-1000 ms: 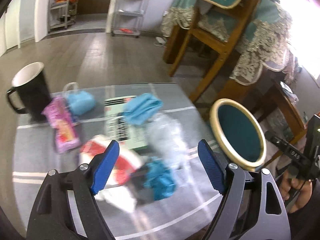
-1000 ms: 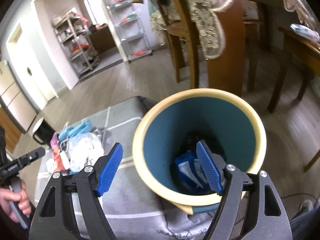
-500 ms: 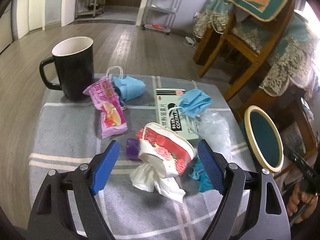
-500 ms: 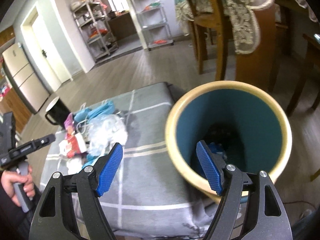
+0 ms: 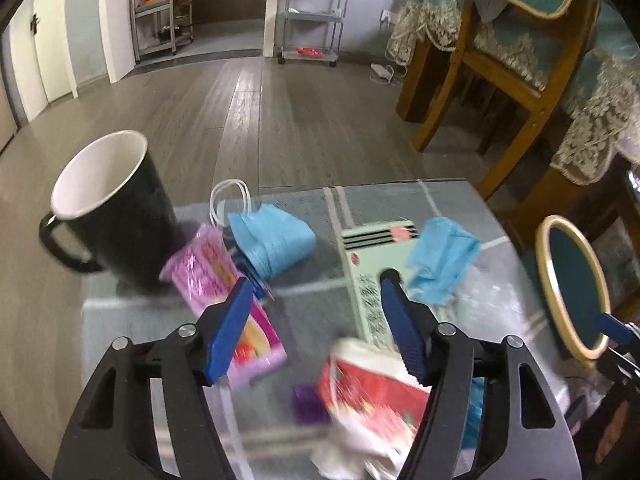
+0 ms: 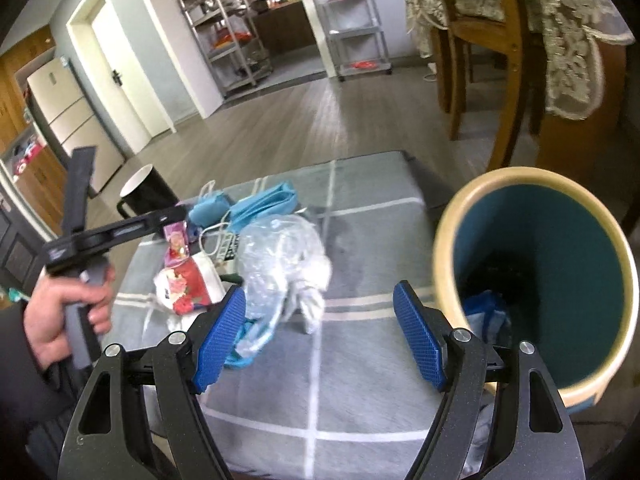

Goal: Collect trash
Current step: 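Return both tools to the trash pile on the cushion, then grasp the clear plastic bag with the right tool while the left tool grasps a blue mask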

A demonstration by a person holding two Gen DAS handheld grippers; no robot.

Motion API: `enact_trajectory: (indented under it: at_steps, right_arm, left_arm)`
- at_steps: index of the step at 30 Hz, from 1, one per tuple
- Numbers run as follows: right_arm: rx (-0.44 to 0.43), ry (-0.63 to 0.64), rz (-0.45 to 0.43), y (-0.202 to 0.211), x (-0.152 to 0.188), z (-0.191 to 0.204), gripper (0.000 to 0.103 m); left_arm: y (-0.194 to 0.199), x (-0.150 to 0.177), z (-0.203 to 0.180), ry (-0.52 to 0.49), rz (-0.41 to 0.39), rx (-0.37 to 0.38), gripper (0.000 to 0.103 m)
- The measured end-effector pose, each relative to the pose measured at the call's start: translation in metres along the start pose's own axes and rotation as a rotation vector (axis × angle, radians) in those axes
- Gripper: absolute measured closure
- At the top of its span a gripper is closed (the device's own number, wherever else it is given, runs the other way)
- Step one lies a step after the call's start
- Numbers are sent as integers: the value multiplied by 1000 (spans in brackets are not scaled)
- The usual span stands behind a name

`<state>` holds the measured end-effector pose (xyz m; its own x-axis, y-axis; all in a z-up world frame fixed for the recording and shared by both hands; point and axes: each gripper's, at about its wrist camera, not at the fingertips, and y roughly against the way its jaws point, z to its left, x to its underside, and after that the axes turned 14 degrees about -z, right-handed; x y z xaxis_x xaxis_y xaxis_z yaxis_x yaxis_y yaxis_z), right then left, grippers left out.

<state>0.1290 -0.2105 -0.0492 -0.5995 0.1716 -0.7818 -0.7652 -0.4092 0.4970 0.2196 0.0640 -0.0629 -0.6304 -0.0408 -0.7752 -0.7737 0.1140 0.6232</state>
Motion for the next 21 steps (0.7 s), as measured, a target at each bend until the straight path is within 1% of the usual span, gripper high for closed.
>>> enact_trajectory:
  at_steps: [5, 6, 10, 12, 13, 14, 15, 17, 18, 19, 21]
  right_arm:
    - [-21, 10, 32, -23, -3, 14, 26]
    - [-25, 11, 39, -29, -5, 16, 26]
    - [-41, 19, 72, -52, -9, 26, 26]
    - [-44, 24, 98, -68, -9, 31, 26]
    - [-46, 28, 106, -73, -9, 34, 26]
    - [-46, 33, 119, -80, -7, 36, 26]
    - [-43, 39, 133, -86, -5, 37, 28]
    - [-45, 40, 160, -94, -1, 36, 37]
    - [-50, 33, 176, -98, 1, 35, 47]
    - [-55, 27, 183, -99, 4, 35, 54]
    - [-71, 14, 187, -98, 6, 33, 59]
  left_arm:
    - [-30, -7, 1, -96, 40, -47, 44]
    - [-35, -7, 1, -109, 47, -51, 44]
    - [-50, -7, 0, -142, 75, -60, 51]
    - [-56, -5, 1, -149, 98, -63, 60]
    - [-58, -4, 1, -152, 108, -67, 70]
    - [-59, -2, 2, -152, 119, -64, 78]
    - [-58, -2, 2, -152, 120, -63, 80]
    - [-55, -2, 3, -154, 113, -62, 89]
    - [-53, -2, 4, -151, 110, -61, 91]
    - [-51, -2, 5, -147, 106, -60, 94]
    - [-49, -2, 6, -136, 103, -53, 97]
